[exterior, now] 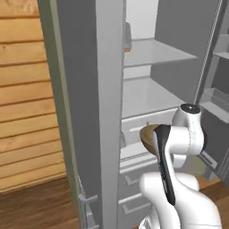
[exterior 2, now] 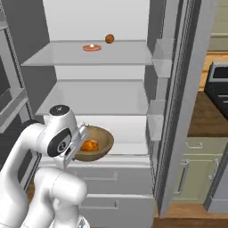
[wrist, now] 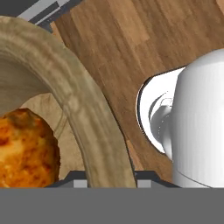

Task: Pick the chicken drumstick and sweet potato from their plates and place them in the bowl. Then put the bowl in the fridge.

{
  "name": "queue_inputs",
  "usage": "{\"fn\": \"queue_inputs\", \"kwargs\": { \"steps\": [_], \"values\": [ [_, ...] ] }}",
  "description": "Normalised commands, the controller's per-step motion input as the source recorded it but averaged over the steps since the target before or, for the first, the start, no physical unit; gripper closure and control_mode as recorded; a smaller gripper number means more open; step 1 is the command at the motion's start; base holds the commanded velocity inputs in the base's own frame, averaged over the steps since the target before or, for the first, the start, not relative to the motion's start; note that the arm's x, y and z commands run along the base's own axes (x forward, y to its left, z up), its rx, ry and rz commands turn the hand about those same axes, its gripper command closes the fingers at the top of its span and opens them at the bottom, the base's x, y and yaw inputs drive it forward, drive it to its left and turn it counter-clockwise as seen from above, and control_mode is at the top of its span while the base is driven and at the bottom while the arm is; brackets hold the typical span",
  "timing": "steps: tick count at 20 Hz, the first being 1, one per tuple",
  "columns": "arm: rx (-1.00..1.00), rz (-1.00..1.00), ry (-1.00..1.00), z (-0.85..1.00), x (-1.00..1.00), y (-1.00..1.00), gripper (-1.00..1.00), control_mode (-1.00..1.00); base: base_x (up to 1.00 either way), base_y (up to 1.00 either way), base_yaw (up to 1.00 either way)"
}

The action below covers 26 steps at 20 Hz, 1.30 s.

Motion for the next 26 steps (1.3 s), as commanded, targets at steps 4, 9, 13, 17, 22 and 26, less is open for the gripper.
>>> {"fn": "queue_inputs", "kwargs": {
  "steps": [4, 9, 13, 17, 22, 26],
  "values": [
    [0.0, 0.0, 0.0, 0.0, 0.0, 0.0, 1.0, 1.0, 0.08, -0.53, 0.43],
    [0.0, 0.0, 0.0, 0.0, 0.0, 0.0, 1.0, 1.0, 0.07, -0.38, 0.41],
    [0.0, 0.0, 0.0, 0.0, 0.0, 0.0, 1.0, 1.0, 0.13, -0.4, 0.39],
    [0.0, 0.0, 0.0, 0.0, 0.0, 0.0, 1.0, 1.0, 0.51, -0.32, 0.21],
    [0.0, 0.0, 0.0, 0.0, 0.0, 0.0, 1.0, 1.0, 0.59, -0.14, 0.12],
    [0.0, 0.0, 0.0, 0.0, 0.0, 0.0, 1.0, 1.0, 0.17, -0.13, 0.02]
  ]
}}
